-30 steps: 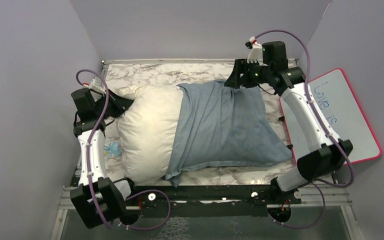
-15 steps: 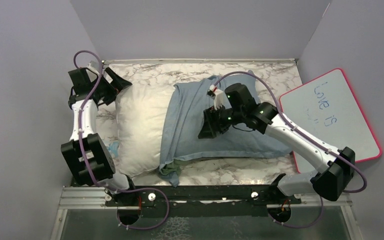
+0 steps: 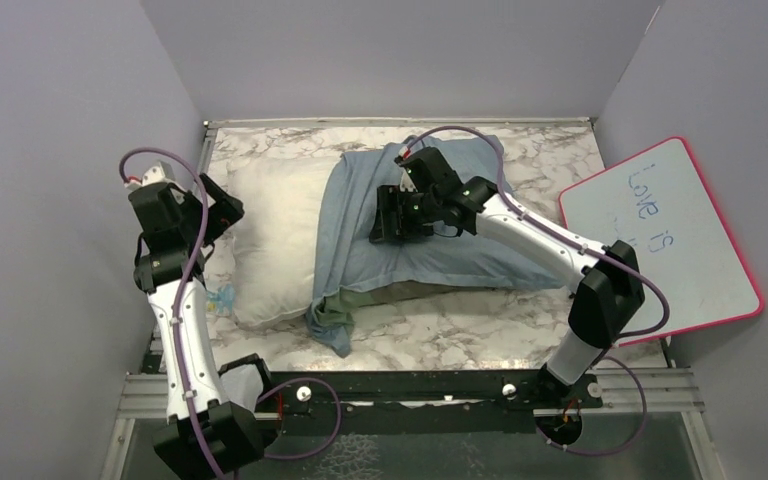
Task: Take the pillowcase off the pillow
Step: Remove the pillow from the pillowcase.
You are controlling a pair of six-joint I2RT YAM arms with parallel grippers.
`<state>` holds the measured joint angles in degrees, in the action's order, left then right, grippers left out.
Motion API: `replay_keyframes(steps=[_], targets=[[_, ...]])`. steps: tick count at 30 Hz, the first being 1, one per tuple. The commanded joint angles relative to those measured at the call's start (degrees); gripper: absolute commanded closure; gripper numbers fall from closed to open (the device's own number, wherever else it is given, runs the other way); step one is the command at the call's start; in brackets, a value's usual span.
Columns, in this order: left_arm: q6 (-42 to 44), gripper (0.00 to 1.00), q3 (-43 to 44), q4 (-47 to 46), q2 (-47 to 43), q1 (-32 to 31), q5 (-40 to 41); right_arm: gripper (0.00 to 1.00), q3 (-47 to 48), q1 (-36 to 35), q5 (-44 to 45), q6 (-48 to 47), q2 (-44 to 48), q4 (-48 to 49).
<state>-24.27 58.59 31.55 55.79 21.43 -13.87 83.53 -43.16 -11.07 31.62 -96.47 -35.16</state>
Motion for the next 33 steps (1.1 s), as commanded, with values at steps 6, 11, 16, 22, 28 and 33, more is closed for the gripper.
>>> replay_keyframes(steps=[6,11,16,22,28,33], targets=[[-0.6,0.01,-15.5,6.2,-10.7,0.4,-13.1,0.25,9.9,2.7,9.1,-2.2,-9.3,1.2],[-1.7,0.01,-19.8,4.7,-10.5,0.4,-20.8,0.25,9.5,5.2,6.6,-5.2,-9.3,2.2],[-6.7,0.17,-24.0,-3.4,-8.7,0.4,-31.8,0.25,9.4,6.0,-1.6,-7.8,-7.9,2.8],[-29.0,0.96,-37.8,-32.5,-8.5,0.4,-47.3,0.21,1.4,6.0,-12.4,-8.1,1.3,11.7],[-20.6,1.00,-32.1,-21.9,-9.2,0.4,-43.2,0.08,-7.6,6.1,-4.2,-2.7,15.5,14.7],[-20.0,1.00,-30.1,-20.4,-9.3,0.4,-42.6,0.00,-31.0,6.0,-3.7,3.6,34.1,33.2]])
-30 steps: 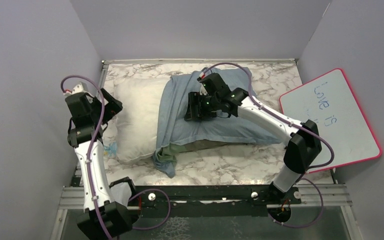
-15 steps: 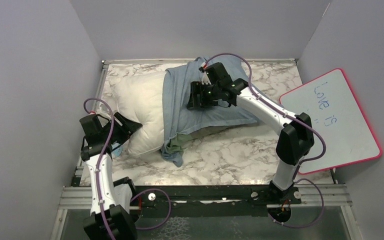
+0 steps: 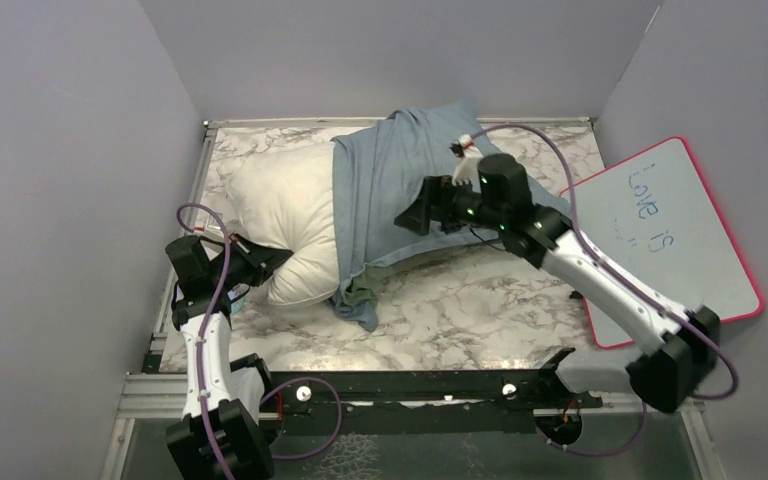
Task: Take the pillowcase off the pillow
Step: Remove the pillow from the pillowcase.
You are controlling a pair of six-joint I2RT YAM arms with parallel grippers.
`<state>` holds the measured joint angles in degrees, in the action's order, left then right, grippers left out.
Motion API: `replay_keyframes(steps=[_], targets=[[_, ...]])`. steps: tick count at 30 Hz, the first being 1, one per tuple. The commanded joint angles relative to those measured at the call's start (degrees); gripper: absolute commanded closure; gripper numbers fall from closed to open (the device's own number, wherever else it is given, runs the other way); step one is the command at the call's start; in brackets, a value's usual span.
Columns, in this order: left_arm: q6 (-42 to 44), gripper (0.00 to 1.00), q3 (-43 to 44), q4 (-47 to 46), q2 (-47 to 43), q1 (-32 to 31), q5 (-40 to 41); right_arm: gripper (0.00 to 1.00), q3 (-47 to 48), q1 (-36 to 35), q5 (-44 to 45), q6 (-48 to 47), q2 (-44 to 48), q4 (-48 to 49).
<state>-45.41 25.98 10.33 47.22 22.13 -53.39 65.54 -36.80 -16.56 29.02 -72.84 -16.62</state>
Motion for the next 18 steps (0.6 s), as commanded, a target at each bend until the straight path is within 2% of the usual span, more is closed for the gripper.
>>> replay_keyframes(steps=[1,4,9,12,14,18], targets=[[1.1,1.00,2.6,1.0,-0.7,-0.3,-3.0,0.00,-16.2,-0.4,2.0,8.7,13.0,16.0],[1.1,1.00,2.8,1.0,-0.6,-0.3,-3.2,0.00,-21.1,-0.4,0.2,15.8,15.9,13.2],[1.1,1.00,2.9,0.9,-0.5,-0.4,-3.4,0.01,-24.2,-0.3,-4.5,23.9,13.7,10.1],[1.3,1.00,2.9,1.1,-0.6,-0.3,-3.4,0.02,-26.4,-0.4,-0.5,28.8,13.9,13.6],[1.6,1.00,2.9,1.4,-0.7,-0.4,-3.4,0.06,-28.5,-0.3,2.1,30.9,13.3,18.3],[2.6,1.00,3.1,2.2,-1.0,-0.3,-3.7,0.13,-26.2,-0.4,10.3,36.4,9.1,13.0]])
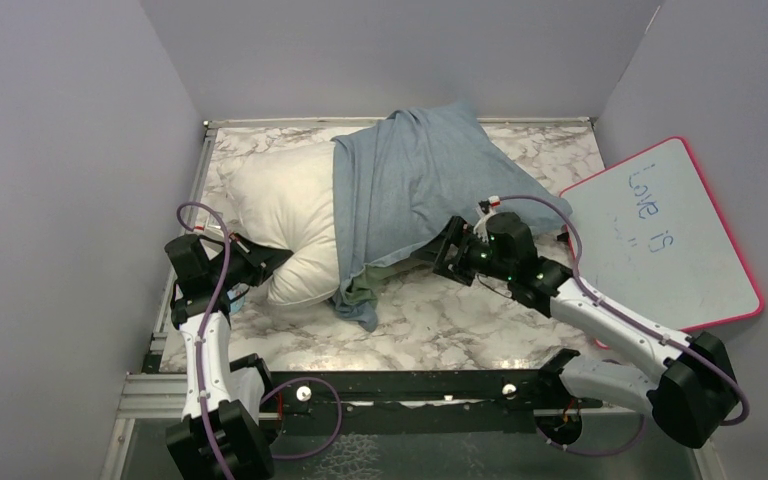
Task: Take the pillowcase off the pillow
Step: Remove the pillow from the pillowcase.
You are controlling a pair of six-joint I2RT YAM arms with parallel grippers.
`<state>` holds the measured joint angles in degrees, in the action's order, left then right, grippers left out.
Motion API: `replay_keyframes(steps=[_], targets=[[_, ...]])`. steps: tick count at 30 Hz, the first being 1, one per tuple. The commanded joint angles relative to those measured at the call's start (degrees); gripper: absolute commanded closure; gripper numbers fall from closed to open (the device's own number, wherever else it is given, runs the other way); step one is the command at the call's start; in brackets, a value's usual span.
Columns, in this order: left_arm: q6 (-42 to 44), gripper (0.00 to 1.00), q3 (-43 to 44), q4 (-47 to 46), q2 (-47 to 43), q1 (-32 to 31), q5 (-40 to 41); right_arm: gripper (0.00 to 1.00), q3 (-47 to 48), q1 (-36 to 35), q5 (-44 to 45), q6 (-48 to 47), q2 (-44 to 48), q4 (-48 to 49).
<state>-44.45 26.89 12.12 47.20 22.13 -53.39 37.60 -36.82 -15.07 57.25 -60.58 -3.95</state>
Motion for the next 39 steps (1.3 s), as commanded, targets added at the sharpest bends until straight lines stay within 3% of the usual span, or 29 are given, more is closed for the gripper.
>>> replay_keyframes(steps=[1,8,19,22,29,33,36,39], targets=[[1.9,1.00,2.3,0.6,-1.0,-0.4,-3.7,0.17,2.6,-0.3,9.4,9.4,-4.5,-0.5],[2.4,1.00,2.2,1.6,-1.1,-0.4,-3.7,0.44,4.0,-0.1,11.2,13.6,-11.3,7.4],[4.0,1.00,2.5,3.3,-1.3,-0.4,-3.0,0.98,8.0,6.8,14.2,5.8,-12.3,-1.0],[4.4,1.00,2.7,3.6,-1.2,-0.4,-2.7,1.00,9.8,8.8,16.4,1.9,-12.3,-5.1],[10.6,1.00,7.8,12.1,-0.8,-0.3,3.4,1.00,12.7,12.6,33.3,-6.6,-8.9,-15.9],[13.2,1.00,10.7,15.3,-0.4,-0.4,7.0,1.00,14.3,14.5,36.1,-10.8,-7.8,-17.9],[13.8,1.00,11.5,15.8,-0.2,-0.3,7.2,1.00,15.0,14.7,30.0,-11.3,-7.9,-18.1],[13.9,1.00,12.1,15.7,0.0,-0.4,5.5,0.88,12.0,14.6,13.1,-10.7,-7.6,-12.7]])
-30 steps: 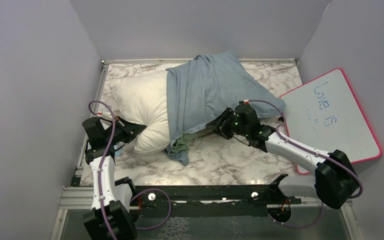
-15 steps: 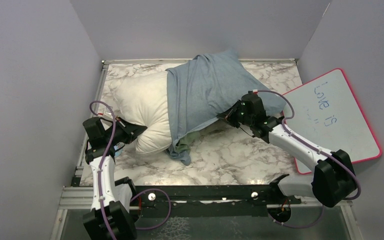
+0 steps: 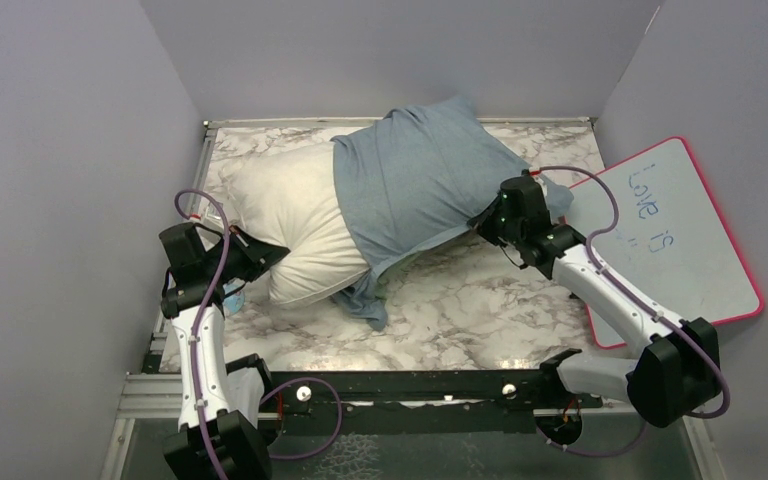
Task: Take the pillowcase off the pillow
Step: Remove the pillow from the pillowcase.
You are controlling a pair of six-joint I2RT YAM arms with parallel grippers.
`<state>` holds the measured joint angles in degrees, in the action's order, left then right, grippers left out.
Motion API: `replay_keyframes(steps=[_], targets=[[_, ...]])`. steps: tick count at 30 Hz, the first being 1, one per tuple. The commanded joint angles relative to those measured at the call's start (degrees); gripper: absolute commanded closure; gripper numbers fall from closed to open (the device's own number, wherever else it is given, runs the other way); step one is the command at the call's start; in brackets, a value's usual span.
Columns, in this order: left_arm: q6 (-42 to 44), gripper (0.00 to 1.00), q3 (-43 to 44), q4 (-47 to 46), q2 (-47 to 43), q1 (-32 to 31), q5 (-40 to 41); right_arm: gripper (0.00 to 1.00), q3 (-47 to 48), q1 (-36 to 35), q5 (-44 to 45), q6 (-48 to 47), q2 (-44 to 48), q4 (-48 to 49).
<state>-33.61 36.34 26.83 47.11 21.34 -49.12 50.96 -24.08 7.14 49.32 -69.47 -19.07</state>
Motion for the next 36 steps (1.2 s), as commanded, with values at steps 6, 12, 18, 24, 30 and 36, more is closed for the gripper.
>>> replay_keyframes(steps=[6,12,18,24,30,36], targets=[[3.2,1.00,2.9,1.0,0.5,0.3,-0.1,0.64,-10.6,-0.4,-33.3,8.7,-0.3,23.1],[3.0,1.00,2.7,1.0,0.2,0.2,-0.3,0.51,-10.7,-6.9,-33.3,13.4,-4.0,30.3],[2.9,1.00,1.8,1.0,-0.2,0.1,-0.4,0.53,-7.1,-8.8,-32.4,15.9,-10.8,29.6],[3.0,1.00,1.2,1.1,-1.0,0.1,-0.7,0.98,-6.9,-8.8,-21.9,18.8,-9.1,17.7],[3.0,1.00,0.7,1.5,-1.5,0.0,0.9,0.95,-8.3,-6.0,-0.9,19.1,0.9,7.0],[5.0,1.00,2.8,3.4,-1.1,0.0,2.9,0.98,-4.6,1.6,4.0,7.5,4.6,4.2]])
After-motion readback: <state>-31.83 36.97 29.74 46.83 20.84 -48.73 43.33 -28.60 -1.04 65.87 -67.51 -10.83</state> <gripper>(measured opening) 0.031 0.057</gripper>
